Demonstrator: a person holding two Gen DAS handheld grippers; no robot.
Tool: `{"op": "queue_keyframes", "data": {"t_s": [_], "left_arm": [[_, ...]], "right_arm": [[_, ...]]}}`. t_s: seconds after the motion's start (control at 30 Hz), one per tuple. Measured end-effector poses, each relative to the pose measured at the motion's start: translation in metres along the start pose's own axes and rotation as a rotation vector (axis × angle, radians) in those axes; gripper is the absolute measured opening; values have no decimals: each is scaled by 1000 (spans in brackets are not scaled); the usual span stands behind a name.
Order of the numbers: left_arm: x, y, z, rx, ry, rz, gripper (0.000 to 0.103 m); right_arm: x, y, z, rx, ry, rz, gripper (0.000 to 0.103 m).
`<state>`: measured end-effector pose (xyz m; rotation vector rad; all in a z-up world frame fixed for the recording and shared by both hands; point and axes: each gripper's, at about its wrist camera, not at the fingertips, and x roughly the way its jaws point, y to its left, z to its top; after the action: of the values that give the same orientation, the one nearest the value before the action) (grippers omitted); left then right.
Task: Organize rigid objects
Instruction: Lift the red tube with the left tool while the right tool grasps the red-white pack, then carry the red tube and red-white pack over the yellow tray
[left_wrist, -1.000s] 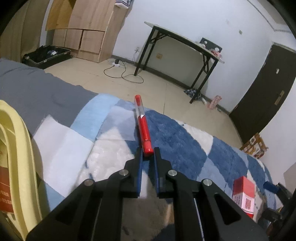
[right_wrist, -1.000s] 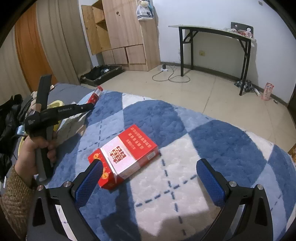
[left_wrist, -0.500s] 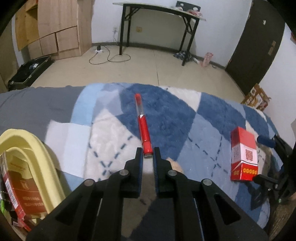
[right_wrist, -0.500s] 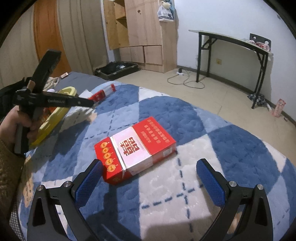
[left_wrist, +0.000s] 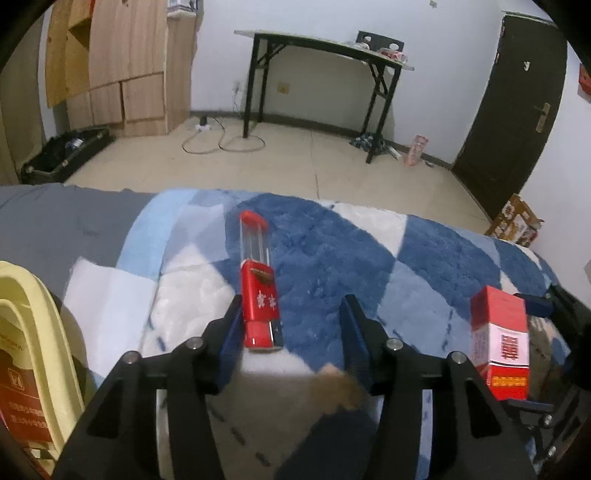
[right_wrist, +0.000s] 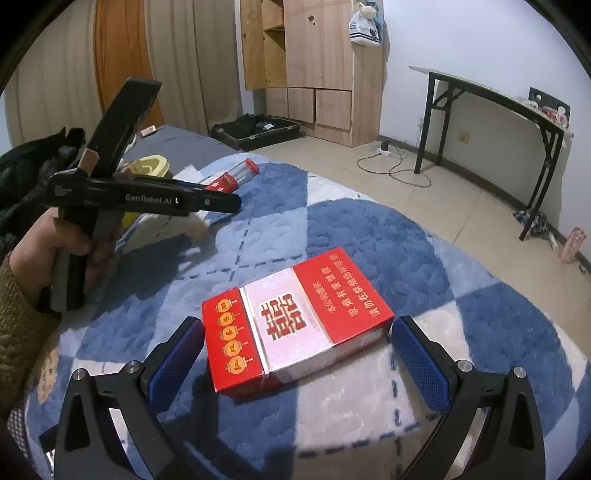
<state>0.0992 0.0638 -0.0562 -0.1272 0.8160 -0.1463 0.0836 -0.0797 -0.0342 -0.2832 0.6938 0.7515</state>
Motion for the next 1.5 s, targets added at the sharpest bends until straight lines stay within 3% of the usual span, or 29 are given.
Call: {"op": "queue_keyframes", "data": {"t_s": [0.07, 0.13, 0.2, 0.3, 0.5, 1.07, 1.17, 1.27, 1.43, 1.5], "left_arm": [[1, 2, 1, -11, -11, 4, 49], [1, 6, 2, -23, -16, 20, 35], [0, 13, 3, -48, -17, 28, 12], [0, 15, 3, -47, -8, 21, 11], [1, 1, 1, 37, 0, 85, 11], [-9, 1, 5, 17, -31, 72, 11], [-35, 3, 15, 26, -82, 81, 11], [-82, 11, 27, 53, -141, 139, 11], [-180, 69, 27, -42, -239, 246, 11], [-200, 97, 19, -108, -245, 284, 11]], "right_arm": [[2, 6, 2, -28, -7, -23, 103], [6, 12, 4, -53, -9, -41, 103], [9, 14, 4, -62, -5, -49, 103], [15, 11, 6, -46, 9, -51, 103], [19, 13, 6, -58, 11, -46, 100], [16, 11, 6, -62, 6, -28, 100], [3, 13, 10, -61, -45, -15, 100], [-25, 19, 22, -62, -127, -8, 100], [-71, 67, 52, -133, -254, 42, 100], [-70, 99, 64, -181, -249, 60, 100]]}}
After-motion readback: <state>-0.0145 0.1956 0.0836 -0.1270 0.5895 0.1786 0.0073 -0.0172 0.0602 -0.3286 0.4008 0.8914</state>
